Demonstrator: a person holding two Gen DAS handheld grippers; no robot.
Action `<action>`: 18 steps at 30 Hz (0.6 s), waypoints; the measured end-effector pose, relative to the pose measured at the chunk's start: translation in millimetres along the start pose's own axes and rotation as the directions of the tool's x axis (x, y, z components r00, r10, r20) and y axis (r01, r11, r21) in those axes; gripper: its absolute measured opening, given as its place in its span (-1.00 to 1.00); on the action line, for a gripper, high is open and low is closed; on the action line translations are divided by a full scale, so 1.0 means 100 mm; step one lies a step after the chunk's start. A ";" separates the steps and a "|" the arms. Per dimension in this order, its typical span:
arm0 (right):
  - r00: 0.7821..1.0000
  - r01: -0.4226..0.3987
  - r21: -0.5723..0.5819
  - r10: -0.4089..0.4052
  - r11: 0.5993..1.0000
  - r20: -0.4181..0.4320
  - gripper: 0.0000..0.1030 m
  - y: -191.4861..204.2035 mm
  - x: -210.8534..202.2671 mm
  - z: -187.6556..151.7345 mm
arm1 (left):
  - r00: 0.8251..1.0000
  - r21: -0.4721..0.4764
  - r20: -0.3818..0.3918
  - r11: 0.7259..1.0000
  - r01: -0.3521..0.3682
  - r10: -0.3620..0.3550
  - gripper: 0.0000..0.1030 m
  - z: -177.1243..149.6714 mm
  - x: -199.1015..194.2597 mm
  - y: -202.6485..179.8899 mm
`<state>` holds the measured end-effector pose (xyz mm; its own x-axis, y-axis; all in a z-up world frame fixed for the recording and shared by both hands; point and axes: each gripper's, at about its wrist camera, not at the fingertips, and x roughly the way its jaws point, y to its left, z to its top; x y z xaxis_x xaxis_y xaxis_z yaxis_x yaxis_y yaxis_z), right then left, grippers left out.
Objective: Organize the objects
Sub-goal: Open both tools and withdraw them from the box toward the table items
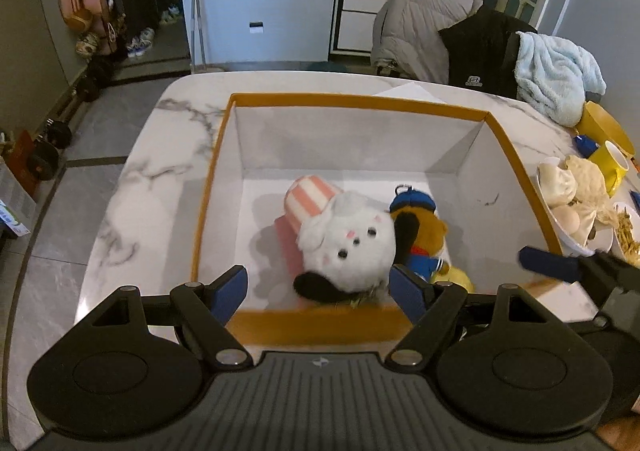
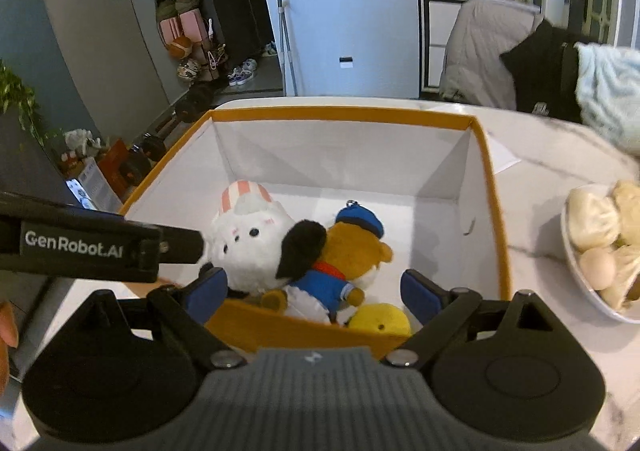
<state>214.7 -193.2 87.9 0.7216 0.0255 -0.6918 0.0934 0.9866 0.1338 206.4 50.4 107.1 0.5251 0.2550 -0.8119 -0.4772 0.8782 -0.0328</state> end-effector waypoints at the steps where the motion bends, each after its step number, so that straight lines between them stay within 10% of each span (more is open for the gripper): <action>1: 1.000 0.017 -0.008 -0.017 1.000 0.002 0.83 0.01 -0.04 -0.03 | 1.000 0.001 0.009 1.000 -0.003 0.003 0.79 -0.05 -0.04 0.00; 18: 0.988 0.142 -0.081 -0.136 0.987 0.076 0.92 0.09 -0.65 -0.91 | 0.995 0.064 0.101 0.998 -0.028 0.021 0.79 -0.98 -0.34 -0.10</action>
<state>105.9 -171.2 69.5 0.7520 -0.1210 -0.6479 0.1389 0.9900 -0.0236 124.5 -7.1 77.8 0.5834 0.3131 -0.7494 -0.4457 0.8948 0.0269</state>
